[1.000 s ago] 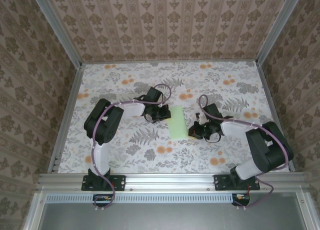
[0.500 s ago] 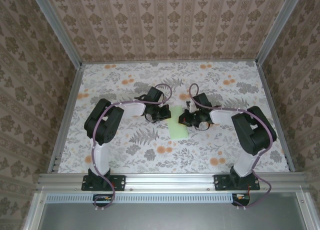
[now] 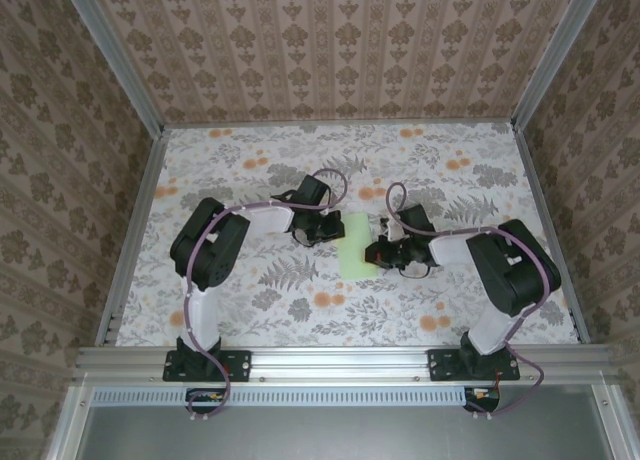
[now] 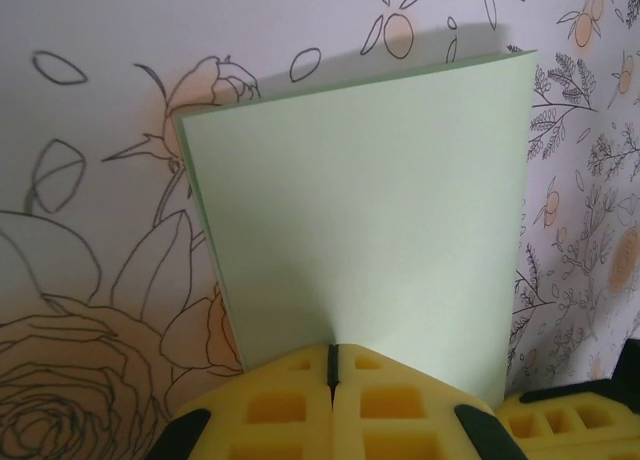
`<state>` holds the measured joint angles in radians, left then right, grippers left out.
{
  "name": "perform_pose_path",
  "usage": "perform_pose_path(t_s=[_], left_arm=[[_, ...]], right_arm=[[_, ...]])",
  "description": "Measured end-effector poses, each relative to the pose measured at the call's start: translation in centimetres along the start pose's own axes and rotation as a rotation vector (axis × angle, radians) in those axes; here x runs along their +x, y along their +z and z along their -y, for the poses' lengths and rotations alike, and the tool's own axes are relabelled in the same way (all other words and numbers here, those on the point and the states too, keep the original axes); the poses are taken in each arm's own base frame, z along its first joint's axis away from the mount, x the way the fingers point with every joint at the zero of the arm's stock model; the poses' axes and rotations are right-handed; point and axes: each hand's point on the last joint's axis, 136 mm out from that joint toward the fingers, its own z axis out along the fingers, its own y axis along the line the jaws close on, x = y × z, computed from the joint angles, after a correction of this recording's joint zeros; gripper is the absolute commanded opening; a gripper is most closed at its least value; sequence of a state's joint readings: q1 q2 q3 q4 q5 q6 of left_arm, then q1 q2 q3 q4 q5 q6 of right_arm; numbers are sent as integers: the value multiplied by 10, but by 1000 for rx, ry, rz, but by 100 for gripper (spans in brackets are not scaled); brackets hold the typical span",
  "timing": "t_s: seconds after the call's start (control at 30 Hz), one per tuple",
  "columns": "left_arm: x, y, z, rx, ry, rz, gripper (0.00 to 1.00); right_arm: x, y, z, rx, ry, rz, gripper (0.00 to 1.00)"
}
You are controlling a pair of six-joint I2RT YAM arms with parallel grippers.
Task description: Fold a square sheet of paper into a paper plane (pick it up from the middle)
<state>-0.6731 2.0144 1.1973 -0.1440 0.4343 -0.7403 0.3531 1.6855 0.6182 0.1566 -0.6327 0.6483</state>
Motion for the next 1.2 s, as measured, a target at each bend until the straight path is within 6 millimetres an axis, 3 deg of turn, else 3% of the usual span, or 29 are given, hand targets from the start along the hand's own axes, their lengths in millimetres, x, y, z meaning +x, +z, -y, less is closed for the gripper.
perform_pose_path(t_s=[0.2,0.43,0.73,0.87,0.97,1.07,1.2], left_arm=[[0,0,0,1,0,0,0],[-1,-1,2,1,4,0,0],[-7,-16,7,-51,36,-33,35],[-24,-45,8,-47,23,21,39],[-41,-84,-1,-46,-5,118,43],[-48,-123,-25,-58,-63,209,47],[-43,-149,-62,-99,-149,259,60]], right_arm=[[24,-16,11,61,13,-29,3],[27,-20,13,91,21,-42,4],[36,-2,-6,138,60,-32,5],[38,18,-25,169,91,-20,5],[31,34,-41,178,124,12,5],[23,47,-55,190,142,44,6],[5,49,-76,182,134,89,10]])
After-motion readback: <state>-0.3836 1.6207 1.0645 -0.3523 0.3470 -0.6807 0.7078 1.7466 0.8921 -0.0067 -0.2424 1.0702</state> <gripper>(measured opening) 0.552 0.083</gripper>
